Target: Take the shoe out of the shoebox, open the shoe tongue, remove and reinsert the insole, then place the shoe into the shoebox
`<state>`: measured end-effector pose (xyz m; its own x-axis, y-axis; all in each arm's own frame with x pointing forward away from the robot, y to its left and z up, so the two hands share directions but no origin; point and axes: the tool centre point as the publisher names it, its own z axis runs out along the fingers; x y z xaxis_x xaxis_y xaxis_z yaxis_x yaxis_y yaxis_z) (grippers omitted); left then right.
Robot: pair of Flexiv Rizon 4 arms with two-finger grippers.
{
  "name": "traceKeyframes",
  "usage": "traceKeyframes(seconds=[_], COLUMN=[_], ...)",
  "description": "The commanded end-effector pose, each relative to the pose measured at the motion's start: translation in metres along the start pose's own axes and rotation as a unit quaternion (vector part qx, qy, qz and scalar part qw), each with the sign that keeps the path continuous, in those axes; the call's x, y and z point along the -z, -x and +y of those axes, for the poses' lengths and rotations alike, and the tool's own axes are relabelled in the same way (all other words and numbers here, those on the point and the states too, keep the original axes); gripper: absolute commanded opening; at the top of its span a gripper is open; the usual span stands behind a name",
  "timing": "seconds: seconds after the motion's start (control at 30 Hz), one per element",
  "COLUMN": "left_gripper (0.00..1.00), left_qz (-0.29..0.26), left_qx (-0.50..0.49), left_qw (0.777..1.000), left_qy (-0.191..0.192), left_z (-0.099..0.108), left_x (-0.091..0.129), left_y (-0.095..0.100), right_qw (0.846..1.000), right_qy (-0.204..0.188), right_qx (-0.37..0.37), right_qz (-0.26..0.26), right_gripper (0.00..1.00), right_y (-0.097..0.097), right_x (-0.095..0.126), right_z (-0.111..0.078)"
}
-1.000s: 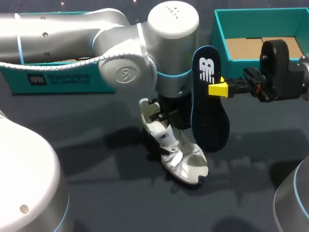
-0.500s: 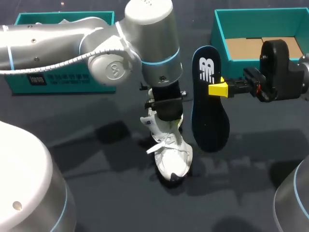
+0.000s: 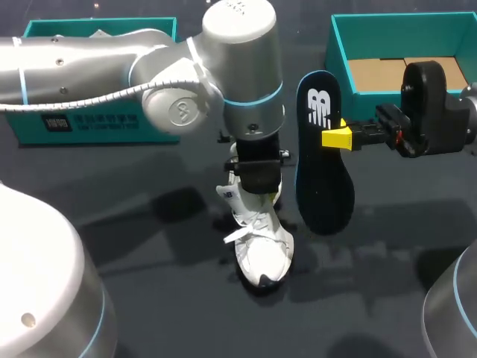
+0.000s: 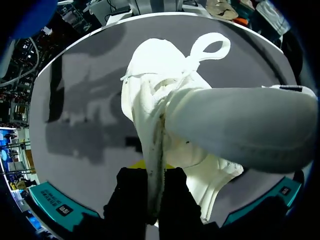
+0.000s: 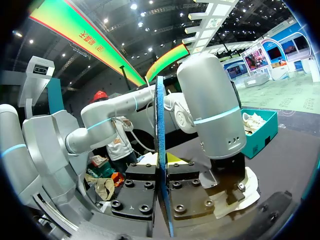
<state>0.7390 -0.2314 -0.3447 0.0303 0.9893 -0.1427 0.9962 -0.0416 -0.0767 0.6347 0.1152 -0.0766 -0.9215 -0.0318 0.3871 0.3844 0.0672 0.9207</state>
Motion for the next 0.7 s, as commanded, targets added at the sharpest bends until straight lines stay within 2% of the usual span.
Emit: traceKeyframes(seconds=[0.03,0.4,0.7], left_gripper=[0.0,0.0,0.01], left_qz=[0.009,0.02,0.003], left_qx=[0.003,-0.021,-0.052], left_qw=[1.0,1.0,0.999], left_qy=[-0.006,-0.01,-0.009], left_z=[0.005,0.009,0.004], left_x=[-0.009,-0.023,-0.026], left_y=[0.007,0.013,0.021], right_qw=[1.0,1.0,1.0], right_qy=[0.0,0.0,0.0], right_qx=[0.0,0.0,0.0], right_qz=[0.0,0.0,0.0], right_gripper=[0.0,0.0,0.0], right_y=[0.001,0.001,0.001], right_x=[-0.001,-0.001,-0.001], right_z=[0.0,0.0,0.0])
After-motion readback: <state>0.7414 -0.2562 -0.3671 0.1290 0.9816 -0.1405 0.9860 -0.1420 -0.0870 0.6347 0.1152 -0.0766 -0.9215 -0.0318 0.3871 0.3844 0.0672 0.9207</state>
